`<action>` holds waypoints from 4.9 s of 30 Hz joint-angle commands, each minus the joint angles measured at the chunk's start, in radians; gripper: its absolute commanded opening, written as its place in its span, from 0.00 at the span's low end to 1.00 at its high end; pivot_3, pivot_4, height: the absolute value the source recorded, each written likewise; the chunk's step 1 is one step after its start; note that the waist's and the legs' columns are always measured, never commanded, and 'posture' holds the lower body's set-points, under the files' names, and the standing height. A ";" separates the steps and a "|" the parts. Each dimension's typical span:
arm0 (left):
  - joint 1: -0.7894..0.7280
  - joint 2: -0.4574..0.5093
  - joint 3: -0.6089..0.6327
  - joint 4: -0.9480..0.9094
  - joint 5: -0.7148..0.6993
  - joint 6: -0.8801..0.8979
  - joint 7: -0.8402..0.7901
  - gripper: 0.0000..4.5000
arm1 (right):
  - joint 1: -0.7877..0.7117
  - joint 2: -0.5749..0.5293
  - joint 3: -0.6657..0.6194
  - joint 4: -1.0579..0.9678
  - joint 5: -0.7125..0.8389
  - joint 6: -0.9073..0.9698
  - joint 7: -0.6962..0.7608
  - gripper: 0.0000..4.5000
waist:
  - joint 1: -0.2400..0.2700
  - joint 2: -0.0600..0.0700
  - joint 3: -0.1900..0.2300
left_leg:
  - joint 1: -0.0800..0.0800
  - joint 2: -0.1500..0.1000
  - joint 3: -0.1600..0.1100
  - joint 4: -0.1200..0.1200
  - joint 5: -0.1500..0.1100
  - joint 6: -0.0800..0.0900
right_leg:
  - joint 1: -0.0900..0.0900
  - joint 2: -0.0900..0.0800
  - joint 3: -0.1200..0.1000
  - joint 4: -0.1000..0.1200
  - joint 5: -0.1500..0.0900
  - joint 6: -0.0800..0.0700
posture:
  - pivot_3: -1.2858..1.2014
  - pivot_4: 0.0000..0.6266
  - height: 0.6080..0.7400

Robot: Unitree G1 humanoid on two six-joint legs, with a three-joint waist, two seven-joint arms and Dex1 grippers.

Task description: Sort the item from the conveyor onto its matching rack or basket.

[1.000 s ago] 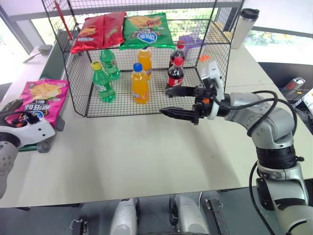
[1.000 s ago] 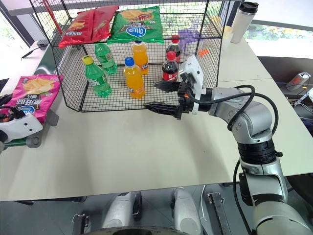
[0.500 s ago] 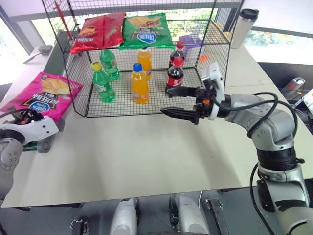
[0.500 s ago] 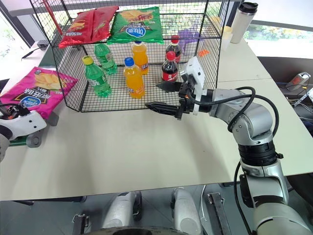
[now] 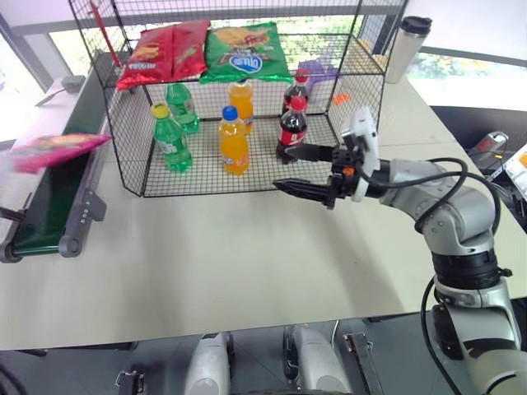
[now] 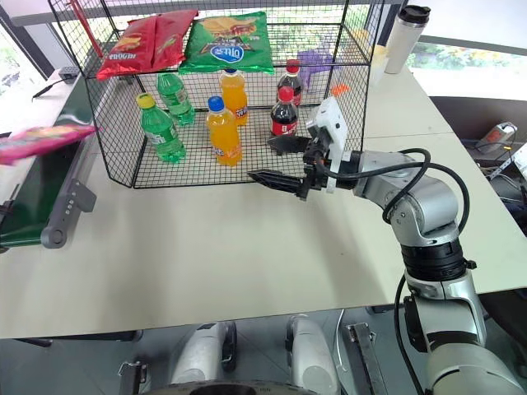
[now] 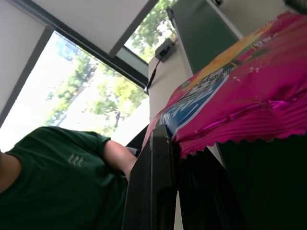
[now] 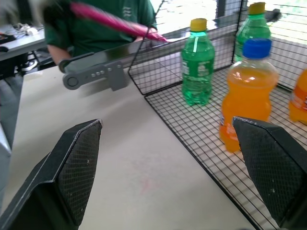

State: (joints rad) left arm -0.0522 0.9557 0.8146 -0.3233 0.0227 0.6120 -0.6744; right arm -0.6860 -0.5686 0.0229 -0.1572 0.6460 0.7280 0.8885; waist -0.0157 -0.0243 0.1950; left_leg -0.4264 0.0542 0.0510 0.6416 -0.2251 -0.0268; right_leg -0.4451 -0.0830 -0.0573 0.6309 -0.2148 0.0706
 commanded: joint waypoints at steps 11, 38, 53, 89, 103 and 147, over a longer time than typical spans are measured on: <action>0.067 0.409 0.627 -0.090 -0.558 0.860 -0.739 0.01 | -0.136 0.090 -0.108 0.231 0.044 -0.107 0.085 1.00 | 0.006 0.003 0.001 | 0.000 0.001 -0.002 0.003 0.000 -0.001 | 0.002 0.001 0.000 -0.001 -0.003 -0.004 | 0.52 0.24 1.00; -0.839 0.195 -0.298 0.201 -1.053 0.764 -0.288 0.01 | 0.327 0.259 0.079 -0.119 -0.322 -0.489 -0.194 1.00 | 0.001 0.002 0.001 | 0.000 -0.001 -0.004 0.005 0.000 0.000 | 0.003 0.002 0.002 0.003 -0.001 0.002 | 0.52 0.24 1.00; -0.841 0.169 -0.366 0.230 -1.059 0.698 -0.247 0.01 | 0.257 0.402 0.161 -0.147 -0.329 -0.537 -0.265 1.00 | 0.003 0.002 0.001 | 0.000 -0.001 -0.004 0.006 0.000 -0.001 | 0.004 0.002 0.002 0.003 -0.001 0.002 | 0.52 0.24 1.00; -0.695 0.095 -0.463 0.223 -0.996 0.491 -0.294 0.69 | 0.165 0.243 0.026 -0.236 -0.107 -0.367 -0.203 0.00 | 0.005 0.002 0.001 | 0.000 -0.001 -0.004 0.006 0.001 -0.001 | 0.004 0.002 0.001 0.003 -0.001 0.002 | 0.52 0.24 1.00; -0.654 -0.033 -0.421 0.235 -0.894 0.344 -0.148 0.99 | 0.128 -0.090 -0.368 -0.332 -0.079 -0.220 -0.373 0.00 | 0.013 0.002 0.001 | 0.000 -0.001 -0.003 0.007 0.000 -0.001 | 0.004 0.001 0.002 0.002 -0.001 0.002 | 0.52 0.24 1.00; -0.377 -0.368 -0.482 -0.127 -0.940 0.193 0.267 1.00 | -0.621 0.070 0.182 0.756 -0.984 -0.450 -0.584 0.87 | 0.001 0.002 0.001 | 0.000 -0.002 -0.003 0.006 0.001 0.000 | 0.004 0.002 0.002 0.001 -0.001 0.002 | 0.52 0.24 1.00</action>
State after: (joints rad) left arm -0.4322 0.5870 0.3282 -0.4333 -0.9229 0.8343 -0.4086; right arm -1.2723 -0.4917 0.2216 0.6293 -0.3468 0.2838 0.2825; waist -0.0142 -0.0228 0.1956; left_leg -0.4264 0.0525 0.0478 0.6474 -0.2244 -0.0271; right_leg -0.4411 -0.0815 -0.0548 0.6319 -0.2154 0.0727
